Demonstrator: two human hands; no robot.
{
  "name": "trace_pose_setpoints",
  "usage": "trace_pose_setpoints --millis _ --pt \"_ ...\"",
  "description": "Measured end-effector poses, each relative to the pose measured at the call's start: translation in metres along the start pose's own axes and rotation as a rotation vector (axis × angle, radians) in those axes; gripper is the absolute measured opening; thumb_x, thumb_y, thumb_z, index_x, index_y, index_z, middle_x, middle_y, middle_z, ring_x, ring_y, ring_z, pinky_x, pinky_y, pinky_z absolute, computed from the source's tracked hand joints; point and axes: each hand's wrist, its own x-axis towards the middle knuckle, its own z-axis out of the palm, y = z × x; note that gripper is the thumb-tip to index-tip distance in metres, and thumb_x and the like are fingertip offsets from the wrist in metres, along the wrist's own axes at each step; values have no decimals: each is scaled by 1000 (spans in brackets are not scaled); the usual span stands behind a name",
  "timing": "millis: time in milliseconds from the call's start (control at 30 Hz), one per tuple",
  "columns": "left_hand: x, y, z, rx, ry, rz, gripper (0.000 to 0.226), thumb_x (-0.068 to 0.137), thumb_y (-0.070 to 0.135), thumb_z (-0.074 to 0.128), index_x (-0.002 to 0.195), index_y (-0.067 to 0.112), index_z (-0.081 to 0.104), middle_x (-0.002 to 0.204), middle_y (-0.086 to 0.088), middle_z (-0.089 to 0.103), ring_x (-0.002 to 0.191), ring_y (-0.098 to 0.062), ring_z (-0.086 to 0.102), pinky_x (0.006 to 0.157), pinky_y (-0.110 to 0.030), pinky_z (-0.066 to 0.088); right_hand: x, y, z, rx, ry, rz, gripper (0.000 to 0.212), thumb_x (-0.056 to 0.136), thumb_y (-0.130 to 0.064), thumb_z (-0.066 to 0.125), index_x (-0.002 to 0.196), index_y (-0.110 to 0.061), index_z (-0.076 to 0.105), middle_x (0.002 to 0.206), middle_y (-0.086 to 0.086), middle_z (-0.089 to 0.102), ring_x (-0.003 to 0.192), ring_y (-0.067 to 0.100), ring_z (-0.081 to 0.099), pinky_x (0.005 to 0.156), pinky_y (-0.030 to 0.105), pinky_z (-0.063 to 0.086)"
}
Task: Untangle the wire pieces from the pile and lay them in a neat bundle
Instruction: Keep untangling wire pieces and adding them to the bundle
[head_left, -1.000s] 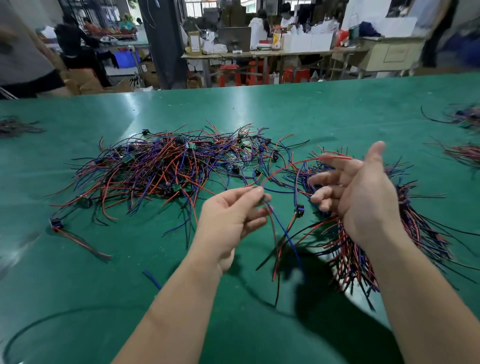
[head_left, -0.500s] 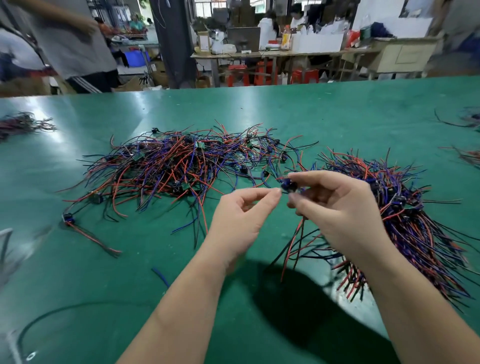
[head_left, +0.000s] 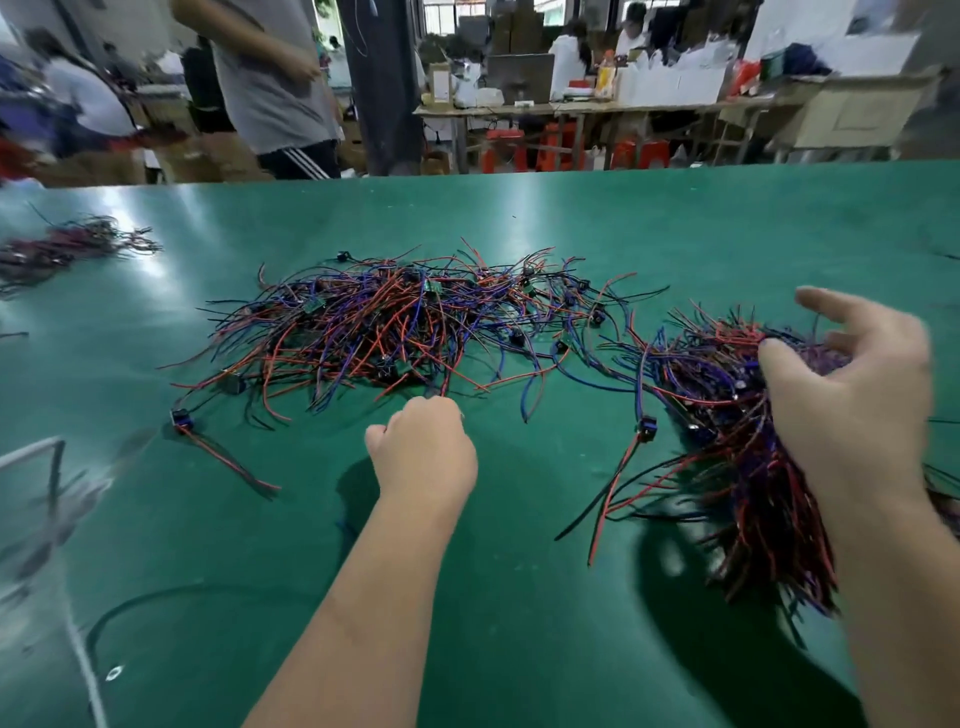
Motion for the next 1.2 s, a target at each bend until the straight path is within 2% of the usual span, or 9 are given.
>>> trace_pose_setpoints --millis 133,267,367,467,633,733,900,1100,1200 --pt "-3 7 -10 -525 113 18 20 91 19 57 98 25 74 101 9 71 79 -4 60 73 -17 43 -9 -10 5 68 -2 -88 31 77 -22 58 106 -29 65 107 -3 51 92 8 52 91 17 40" --pt "-9 19 -24 -1056 304 201 17 88 14 66 94 28 73 89 13 70 76 2 62 70 -15 47 -16 -17 10 296 -140 -52 20 85 -5 60 94 -20 70 86 1 70 77 18 65 75 34 55" --pt "-20 31 -26 -910 499 539 17 85 10 68 98 17 74 93 7 68 89 -10 63 83 -25 51 -22 -26 16 610 -444 190 19 93 -5 54 94 -17 69 85 6 74 76 19 69 70 30 52" --pt "-37 46 -17 -789 467 783 16 81 10 68 95 11 75 96 -2 70 89 -19 64 82 -36 52 -25 -28 20 824 -656 346 24 85 -23 56 107 -15 64 93 10 73 79 19 69 67 25 53" --pt "-58 62 -5 -663 257 1014 12 73 10 65 82 8 73 88 -4 69 79 -27 60 72 -40 48 -26 -28 18 998 -643 381 26 74 -13 61 99 -7 65 86 11 74 76 19 70 63 20 53" --pt "-61 62 -7 -844 74 878 10 69 10 58 71 11 67 85 -1 70 82 -18 63 78 -34 50 -24 -26 17 1021 -617 360 16 74 -10 59 88 -11 66 83 8 74 69 15 69 60 16 50" --pt "-57 66 -17 -1316 -325 373 22 88 25 47 86 19 68 89 -5 73 82 -13 68 76 -21 51 -25 -30 12 1113 -744 361 21 75 -9 57 76 -20 75 88 9 74 63 11 67 60 18 53" --pt "-48 65 -26 -1642 -354 114 51 81 54 52 86 7 70 69 -4 68 60 -13 62 59 -23 51 -37 -33 13 843 -956 198 17 66 -13 70 82 -14 77 88 10 74 61 21 67 59 25 51" --pt "-42 58 -25 -1450 -376 3 40 88 45 62 66 13 72 59 -2 66 52 -13 62 62 -27 47 -40 -32 18 594 -904 42 20 77 4 69 83 -15 75 80 12 74 60 20 68 59 22 52"
